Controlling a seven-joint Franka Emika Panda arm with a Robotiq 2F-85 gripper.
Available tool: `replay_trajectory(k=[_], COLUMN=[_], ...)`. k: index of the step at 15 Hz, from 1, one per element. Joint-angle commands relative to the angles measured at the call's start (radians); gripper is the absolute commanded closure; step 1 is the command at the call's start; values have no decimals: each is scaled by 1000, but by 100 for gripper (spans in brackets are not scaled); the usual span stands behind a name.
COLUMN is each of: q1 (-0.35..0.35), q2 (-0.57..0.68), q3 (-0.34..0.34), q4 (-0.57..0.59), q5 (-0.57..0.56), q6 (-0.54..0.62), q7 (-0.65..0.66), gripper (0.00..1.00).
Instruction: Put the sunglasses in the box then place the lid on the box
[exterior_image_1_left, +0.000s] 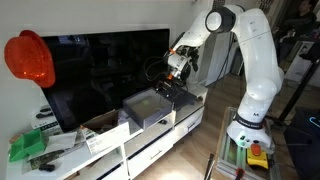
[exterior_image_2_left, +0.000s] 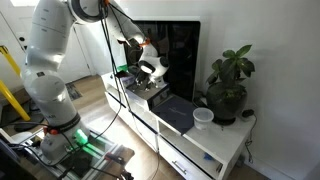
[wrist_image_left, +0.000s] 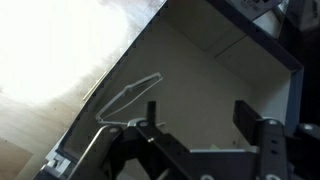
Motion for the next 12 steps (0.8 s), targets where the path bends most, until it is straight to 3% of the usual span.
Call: replay_trajectory(k=[1,4,7,10,11,12], q1=[61,54,-26,-118,-152,-127], q2=[-161,-250,-283,-285,-271,-260], q3=[-69,-122,-139,-148,-143,-131], q4=[-100,-153,-188,-231,-238,-198], q5=[-225,-485,-691,-737,-704,-717], q6=[32,-27,-49,21,46,5], q7=[52,56,-61,-269,-336,-225], gripper=[0,0,0,0,0,0])
